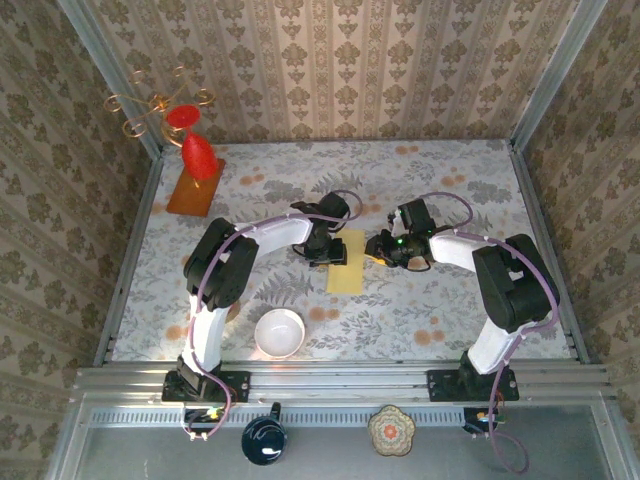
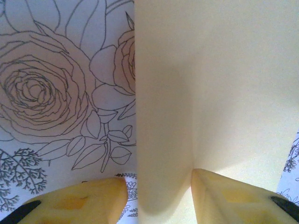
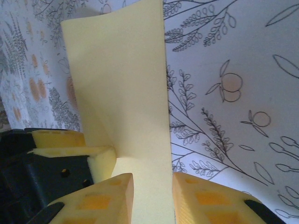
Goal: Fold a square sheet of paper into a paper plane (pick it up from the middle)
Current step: Hold the square sheet of paper at the center of the table.
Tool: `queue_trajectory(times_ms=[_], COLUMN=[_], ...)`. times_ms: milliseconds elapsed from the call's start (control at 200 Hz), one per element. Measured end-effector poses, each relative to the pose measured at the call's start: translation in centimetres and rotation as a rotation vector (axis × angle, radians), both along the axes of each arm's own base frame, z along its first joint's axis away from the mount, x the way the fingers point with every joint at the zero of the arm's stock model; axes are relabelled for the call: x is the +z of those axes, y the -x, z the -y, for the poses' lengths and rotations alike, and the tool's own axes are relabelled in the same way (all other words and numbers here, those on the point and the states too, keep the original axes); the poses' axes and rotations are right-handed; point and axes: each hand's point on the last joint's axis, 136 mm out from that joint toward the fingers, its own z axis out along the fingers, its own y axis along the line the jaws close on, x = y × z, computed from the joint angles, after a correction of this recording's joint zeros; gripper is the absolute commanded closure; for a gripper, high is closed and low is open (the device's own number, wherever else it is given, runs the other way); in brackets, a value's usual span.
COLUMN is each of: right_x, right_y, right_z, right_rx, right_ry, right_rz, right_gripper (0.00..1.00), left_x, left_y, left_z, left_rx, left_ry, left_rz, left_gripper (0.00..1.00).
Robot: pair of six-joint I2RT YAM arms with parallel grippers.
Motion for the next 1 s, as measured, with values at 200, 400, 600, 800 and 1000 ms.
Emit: queue_trajectory(times_ms=[200,400,600,800,1000], right_x=[0.0,-0.6,-1.5,-1.3,-2.5], right_y=[0.0,0.2,0.5,-0.1,0.0], right_z=[-0.5,-1.2,-2.3,-3.4,-3.7], right_rx=[0.015,0.037,0.07,0.096,0.101], right_ry=[-0.027,-0.051,-0.063,-0.081,-0.073], right_rz=[-0.004,-0.017,-0.046,-0.044,-0.075], right_gripper=[0.74,0.8,0.86,0.88,0.91], left_x=[0.0,-0.1,-0.1,-0.1,-0.1], left_y=[0.0,0.1,0.0,0.0,0.0], left_z=[0.0,0.0,0.0,0.0,0.0], left_rx=[-0.001,-0.001,-0.001,-0.002,-0.002], left_ry=[-0.005,-0.008,-0.01,-0.01,-0.01], left_rz=[-0.005,-0.008,-0.009,-0.01,-0.01], left_gripper=[0.53,0.53,0.53,0.54,0.54])
